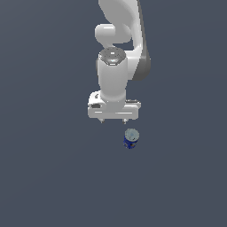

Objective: Pick up the object and move it to a goal position.

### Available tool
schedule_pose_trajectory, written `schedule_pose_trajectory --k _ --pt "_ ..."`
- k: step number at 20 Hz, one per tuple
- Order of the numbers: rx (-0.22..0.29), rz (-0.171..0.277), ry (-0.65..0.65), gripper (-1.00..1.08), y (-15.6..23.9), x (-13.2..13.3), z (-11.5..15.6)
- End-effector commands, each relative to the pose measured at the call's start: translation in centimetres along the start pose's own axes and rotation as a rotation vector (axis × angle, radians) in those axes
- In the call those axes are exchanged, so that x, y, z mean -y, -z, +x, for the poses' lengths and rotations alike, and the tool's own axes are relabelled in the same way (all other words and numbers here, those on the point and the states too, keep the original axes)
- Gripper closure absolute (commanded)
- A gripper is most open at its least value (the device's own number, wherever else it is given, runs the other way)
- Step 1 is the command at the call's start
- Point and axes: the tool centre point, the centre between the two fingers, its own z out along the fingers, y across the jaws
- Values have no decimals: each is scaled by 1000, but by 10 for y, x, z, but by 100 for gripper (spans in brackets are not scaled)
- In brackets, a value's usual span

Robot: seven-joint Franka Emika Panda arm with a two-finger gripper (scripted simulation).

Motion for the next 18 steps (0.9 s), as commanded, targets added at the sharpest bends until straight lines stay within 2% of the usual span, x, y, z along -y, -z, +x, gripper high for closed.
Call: schedule_pose_trajectory --k 1,10,18 --pt "0 0 0 -92 0 0 0" --pt "15 1 67 -92 -14 29 -7" --pt "16 1 56 -92 -16 32 -5"
